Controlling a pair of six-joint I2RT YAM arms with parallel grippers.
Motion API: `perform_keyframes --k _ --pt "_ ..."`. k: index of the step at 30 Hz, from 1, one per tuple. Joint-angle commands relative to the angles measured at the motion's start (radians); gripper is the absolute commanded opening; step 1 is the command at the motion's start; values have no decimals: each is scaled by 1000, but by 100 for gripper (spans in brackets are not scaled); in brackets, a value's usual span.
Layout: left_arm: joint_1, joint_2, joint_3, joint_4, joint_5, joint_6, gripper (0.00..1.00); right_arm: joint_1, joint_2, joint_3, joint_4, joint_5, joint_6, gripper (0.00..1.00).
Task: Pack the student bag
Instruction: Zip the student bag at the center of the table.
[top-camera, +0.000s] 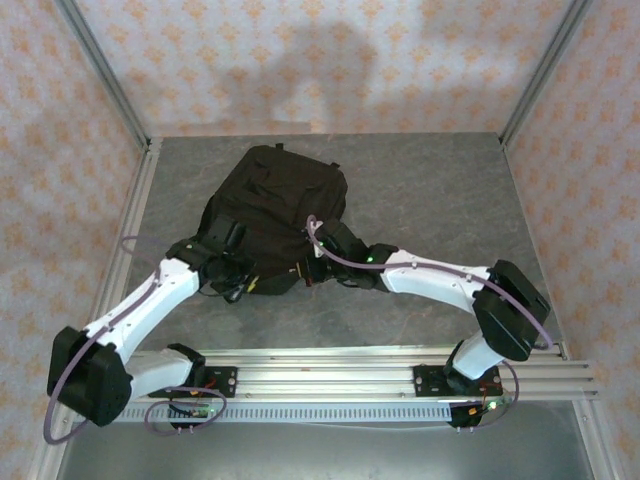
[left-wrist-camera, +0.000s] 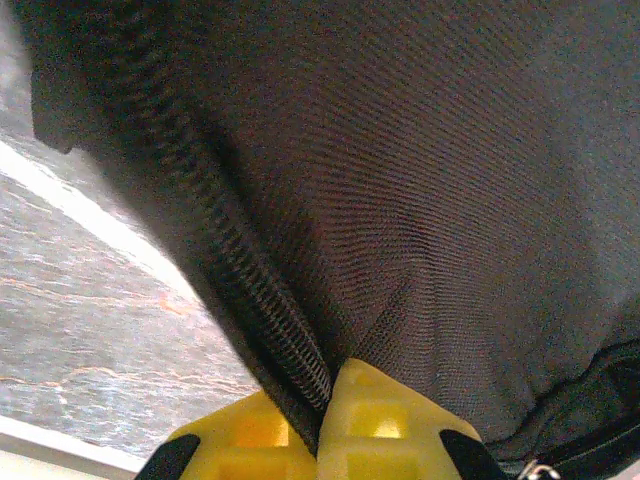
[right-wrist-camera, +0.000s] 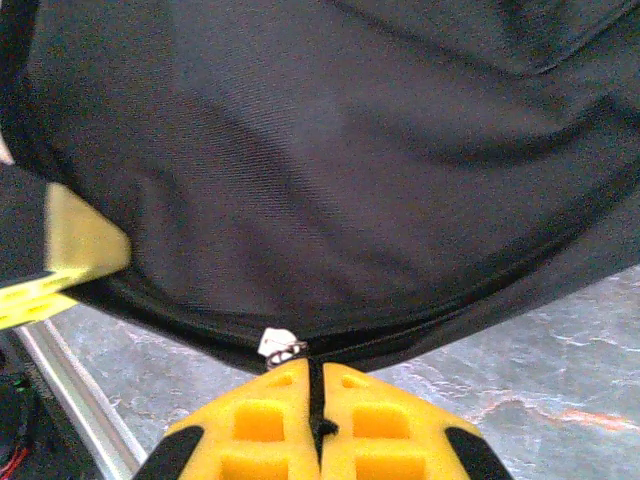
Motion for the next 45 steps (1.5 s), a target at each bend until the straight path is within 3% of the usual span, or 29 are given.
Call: perform_keyframes --k 1,6,9,11,17,20,23,25,28,35,42,45 --pt "39 -47 -43 -169 -42 76 0 -34 -5 54 -75 62 -45 0" --pt "41 -16 -11 -177 -18 153 2 -36 23 85 -53 -2 -29 0" --pt "29 4 62 -195 -14 193 40 -36 20 86 -27 -38 -5 0" --pt "11 7 98 -187 -11 170 54 -36 15 84 -25 -41 1 0" --pt "-91 96 133 -77 20 42 60 -37 8 74 -7 -34 9 0" --pt "-130 165 149 -44 17 2 58 -36 7 67 5 -31 17 0" --pt "-151 215 175 -28 3 -8 47 -36 2 60 8 -16 8 0" --pt "-153 232 185 -30 3 -5 32 -37 1 58 -3 5 -4 0" --pt "-152 228 182 -52 -13 10 0 -42 -2 60 -32 57 -23 0" --pt "-150 201 100 -41 16 17 0 -95 4 65 -70 200 -63 0" --pt "-151 210 119 -40 26 45 0 -224 43 111 -121 373 44 0" --pt "-156 224 130 -14 51 62 0 -257 65 153 -126 339 44 0"
